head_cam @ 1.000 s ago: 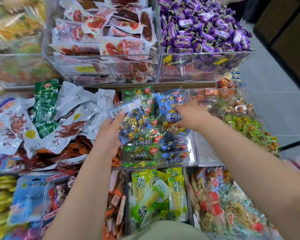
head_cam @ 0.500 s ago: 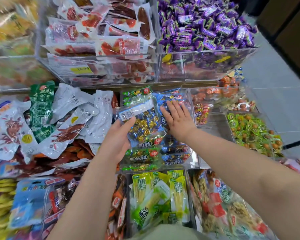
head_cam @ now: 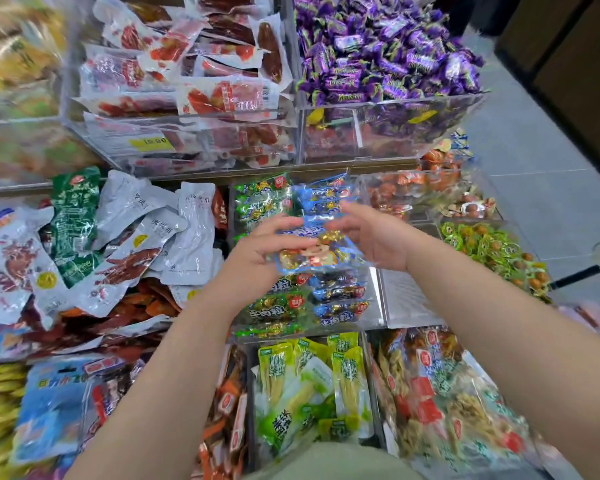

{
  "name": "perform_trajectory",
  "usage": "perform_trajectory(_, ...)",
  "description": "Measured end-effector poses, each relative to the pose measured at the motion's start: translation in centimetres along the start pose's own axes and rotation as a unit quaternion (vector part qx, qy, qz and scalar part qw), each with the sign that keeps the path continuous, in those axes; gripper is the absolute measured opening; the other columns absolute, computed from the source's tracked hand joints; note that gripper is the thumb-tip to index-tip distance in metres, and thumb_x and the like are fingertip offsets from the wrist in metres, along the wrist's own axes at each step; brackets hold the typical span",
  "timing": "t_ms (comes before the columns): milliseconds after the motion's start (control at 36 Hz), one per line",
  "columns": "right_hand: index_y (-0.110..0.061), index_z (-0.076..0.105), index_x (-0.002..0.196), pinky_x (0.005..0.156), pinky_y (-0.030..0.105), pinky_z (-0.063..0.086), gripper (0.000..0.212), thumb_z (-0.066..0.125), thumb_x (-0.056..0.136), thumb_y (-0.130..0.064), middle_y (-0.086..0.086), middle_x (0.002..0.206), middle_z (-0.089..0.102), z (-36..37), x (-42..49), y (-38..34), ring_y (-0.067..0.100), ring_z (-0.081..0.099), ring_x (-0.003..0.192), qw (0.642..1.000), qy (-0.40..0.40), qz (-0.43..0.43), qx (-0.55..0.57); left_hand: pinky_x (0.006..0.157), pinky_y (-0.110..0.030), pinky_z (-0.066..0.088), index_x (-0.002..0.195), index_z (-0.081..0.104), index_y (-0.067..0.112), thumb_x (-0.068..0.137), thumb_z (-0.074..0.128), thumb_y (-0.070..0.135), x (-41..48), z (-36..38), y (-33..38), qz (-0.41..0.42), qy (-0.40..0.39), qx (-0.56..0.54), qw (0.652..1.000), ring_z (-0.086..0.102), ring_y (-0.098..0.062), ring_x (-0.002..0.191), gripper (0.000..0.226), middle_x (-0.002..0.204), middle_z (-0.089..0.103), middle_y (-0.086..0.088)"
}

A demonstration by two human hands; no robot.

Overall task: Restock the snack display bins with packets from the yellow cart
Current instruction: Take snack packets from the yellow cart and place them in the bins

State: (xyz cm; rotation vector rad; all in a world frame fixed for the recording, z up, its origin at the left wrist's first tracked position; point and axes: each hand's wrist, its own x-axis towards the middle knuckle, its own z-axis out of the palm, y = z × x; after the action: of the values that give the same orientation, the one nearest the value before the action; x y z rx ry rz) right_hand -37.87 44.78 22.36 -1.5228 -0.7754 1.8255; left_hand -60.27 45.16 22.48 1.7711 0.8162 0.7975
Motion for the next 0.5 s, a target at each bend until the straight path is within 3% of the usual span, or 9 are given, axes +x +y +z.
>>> perform_trajectory(56, -0.023, 0.062, 0.109, 0.098, 0.037, 0.04, 0.035, 0.064, 0.078, -0.039, 0.003, 0.109, 0.059, 0.0, -0.6, 0.7, 0.02, 0.053, 0.099, 0.997, -0.064, 0.013, -0.04, 0.117, -0.034, 0.018, 0.121, 0.055, 0.037, 0.067, 0.046, -0.031, 0.5, 0.6, -0.3, -0.02, -0.049, 0.057, 0.997, 0.025, -0.017, 0.142, 0.087, 0.137, 0.041, 0.015)
perform_trajectory(83, -0.023, 0.061, 0.113, 0.1, 0.039, 0.039, 0.031, 0.065, 0.082, -0.025, 0.001, 0.108, 0.062, 0.1, -0.7, 0.9, 0.018, 0.056, 0.098, 0.997, -0.061, 0.0, -0.041, 0.118, -0.032, 0.013, 0.124, 0.047, 0.046, 0.069, 0.046, -0.028, 0.7, 0.9, -0.5, -0.031, -0.071, 0.097, 0.992, 0.015, -0.012, 0.145, 0.093, 0.144, 0.032, 0.018)
perform_trajectory(139, -0.018, 0.057, 0.122, 0.084, 0.03, 0.044, 0.04, 0.063, 0.084, -0.005, -0.001, 0.091, 0.063, -0.1, -0.8, 1.0, 0.012, 0.058, 0.081, 0.999, -0.02, -0.029, -0.031, 0.12, -0.032, 0.007, 0.142, 0.018, 0.049, 0.075, 0.059, -0.014, 1.1, 1.6, -1.7, -0.055, -0.094, 0.195, 0.975, -0.004, -0.003, 0.145, 0.1, 0.152, 0.008, 0.022)
perform_trajectory(194, -0.016, 0.054, 0.124, 0.065, 0.029, 0.04, 0.047, 0.063, 0.082, 0.003, 0.004, 0.089, 0.058, -0.7, -1.0, 0.9, 0.015, 0.055, 0.069, 0.998, 0.033, -0.056, -0.024, 0.12, -0.036, -0.002, 0.151, -0.014, 0.032, 0.082, 0.071, 0.015, 1.1, 2.2, -3.3, -0.113, -0.111, 0.282, 0.946, -0.017, -0.005, 0.144, 0.11, 0.156, -0.014, 0.017)
perform_trajectory(250, -0.016, 0.053, 0.122, 0.059, 0.029, 0.043, 0.049, 0.065, 0.08, 0.006, 0.006, 0.097, 0.057, -1.5, -1.2, 0.9, 0.017, 0.055, 0.071, 0.991, 0.103, -0.086, -0.028, 0.116, -0.034, -0.011, 0.146, -0.03, 0.019, 0.086, 0.058, 0.057, 0.7, 2.5, -4.7, -0.154, -0.129, 0.365, 0.909, -0.025, -0.012, 0.143, 0.113, 0.155, -0.03, 0.004)
perform_trajectory(306, -0.014, 0.05, 0.126, 0.059, 0.023, 0.049, 0.055, 0.068, 0.077, 0.006, 0.004, 0.101, 0.059, -2.2, -1.3, 0.8, 0.016, 0.057, 0.075, 0.974, 0.174, -0.132, -0.056, 0.112, -0.033, -0.016, 0.145, -0.03, 0.014, 0.08, 0.027, 0.079, 0.3, 2.6, -5.6, -0.169, -0.145, 0.435, 0.873, -0.028, -0.019, 0.143, 0.108, 0.154, -0.034, -0.007)
perform_trajectory(361, -0.021, 0.049, 0.126, 0.065, 0.022, 0.05, 0.06, 0.074, 0.075, -0.001, 0.0, 0.108, 0.058, -2.7, -1.3, 0.9, 0.014, 0.058, 0.08, 0.944, 0.244, -0.173, -0.14, 0.111, -0.037, -0.017, 0.149, -0.024, 0.017, 0.066, 0.003, 0.085, 0.1, 2.5, -5.7, -0.178, -0.158, 0.464, 0.853, -0.028, -0.025, 0.143, 0.111, 0.155, -0.031, -0.013)
perform_trajectory(417, -0.028, 0.049, 0.122, 0.07, 0.017, 0.043, 0.061, 0.079, 0.072, -0.011, -0.007, 0.111, 0.055, -2.7, -1.0, 1.3, 0.01, 0.055, 0.086, 0.908, 0.285, -0.199, -0.233, 0.113, -0.044, -0.017, 0.151, -0.019, 0.02, 0.058, -0.007, 0.087, 0.0, 2.6, -5.6, -0.191, -0.158, 0.48, 0.841, -0.027, -0.03, 0.144, 0.115, 0.156, -0.027, -0.015)
perform_trajectory(500, -0.029, 0.048, 0.117, 0.062, 0.001, 0.036, 0.056, 0.079, 0.072, -0.016, -0.012, 0.107, 0.052, -1.5, -0.1, 2.8, 0.001, 0.052, 0.084, 0.893, 0.264, -0.219, -0.291, 0.112, -0.053, -0.017, 0.151, -0.018, 0.021, 0.05, -0.017, 0.09, 0.0, 2.7, -5.5, -0.213, -0.153, 0.507, 0.821, -0.028, -0.032, 0.143, 0.122, 0.155, -0.028, -0.016)
